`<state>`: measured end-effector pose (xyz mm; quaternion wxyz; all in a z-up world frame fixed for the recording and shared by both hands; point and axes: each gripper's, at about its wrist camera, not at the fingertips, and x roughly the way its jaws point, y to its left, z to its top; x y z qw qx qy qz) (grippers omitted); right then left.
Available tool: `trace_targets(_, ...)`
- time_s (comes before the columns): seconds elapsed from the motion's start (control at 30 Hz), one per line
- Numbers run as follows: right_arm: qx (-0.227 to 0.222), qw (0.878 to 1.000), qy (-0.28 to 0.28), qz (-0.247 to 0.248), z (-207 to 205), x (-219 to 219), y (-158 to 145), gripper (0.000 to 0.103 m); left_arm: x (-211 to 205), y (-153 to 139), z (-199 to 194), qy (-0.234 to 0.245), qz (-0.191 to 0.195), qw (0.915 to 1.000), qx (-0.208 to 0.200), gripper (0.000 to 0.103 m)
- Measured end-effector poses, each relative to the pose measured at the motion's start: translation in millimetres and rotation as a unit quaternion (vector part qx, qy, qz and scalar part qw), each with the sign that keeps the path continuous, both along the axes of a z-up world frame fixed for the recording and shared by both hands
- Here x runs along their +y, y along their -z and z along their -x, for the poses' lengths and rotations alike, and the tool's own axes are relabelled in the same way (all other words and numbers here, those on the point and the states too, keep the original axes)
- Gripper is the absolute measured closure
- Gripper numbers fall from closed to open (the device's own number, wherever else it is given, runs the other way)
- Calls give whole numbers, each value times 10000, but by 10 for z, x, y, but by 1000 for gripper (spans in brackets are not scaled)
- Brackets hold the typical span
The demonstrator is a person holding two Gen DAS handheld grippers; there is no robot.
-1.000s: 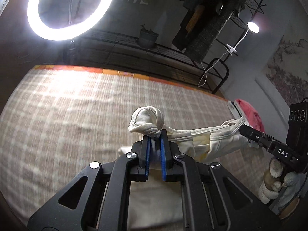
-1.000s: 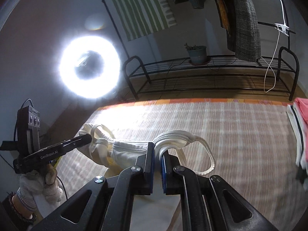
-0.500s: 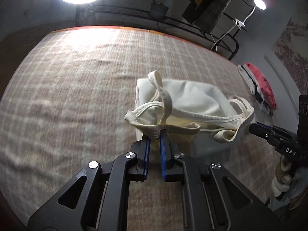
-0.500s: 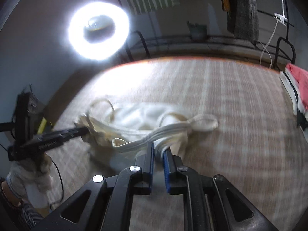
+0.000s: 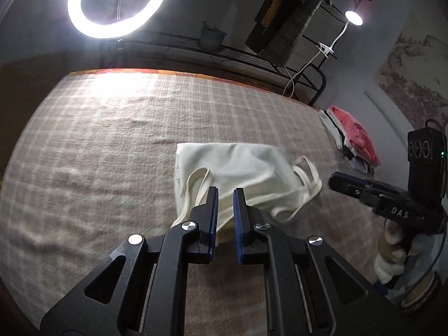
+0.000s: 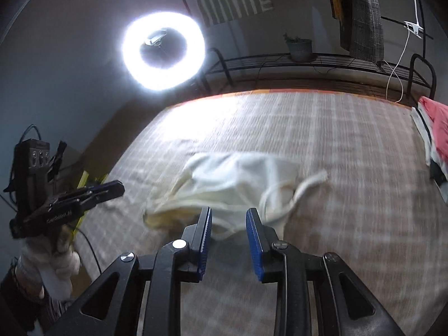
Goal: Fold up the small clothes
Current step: 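Fold the held strap end over onto the folded hem, then open both grippers and release the folded bundle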
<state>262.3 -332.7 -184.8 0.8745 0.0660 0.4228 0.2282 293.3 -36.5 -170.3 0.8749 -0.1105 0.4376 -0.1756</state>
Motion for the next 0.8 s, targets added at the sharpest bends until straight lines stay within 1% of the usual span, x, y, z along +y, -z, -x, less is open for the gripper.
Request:
trace_targets(0.07,64,9999,81,-38,-140,142,35,76,-62,78,-128,-23,-23,10000,87,94)
trace_targets(0.13,141,9998,153,-38,-286,189,105,76,-106,212,-252,-1,30,9997,247,94)
trace_targets(0.2,237,9994,236,104,-423,232,201,76,-119,360,-304,-2,-3,9992,399,94)
trace_targets(0.3,383,9970,524,432,-543,197,341,76,-95,571,-369,-31,-87,9978,651,94)
trace_targets(0.37,548,9956,666,365,-588,97,435,76,-47,700,-381,-13,-77,9962,864,94)
trace_targets(0.43,701,9950,669,257,-571,13,484,76,12,805,-359,52,-19,9943,1062,94)
trace_targets(0.5,765,9956,511,204,-501,-29,479,77,86,847,-325,73,11,9935,1140,94)
trace_targets(0.6,917,9955,52,233,-311,3,473,78,169,854,-273,84,-134,9933,1144,94)
trace_targets(0.73,1291,9871,-600,730,19,138,564,78,237,841,-193,56,-317,9929,1147,94)
trace_targets(0.8,1362,9834,-681,990,152,170,604,78,259,766,-135,14,-317,9939,1054,94)
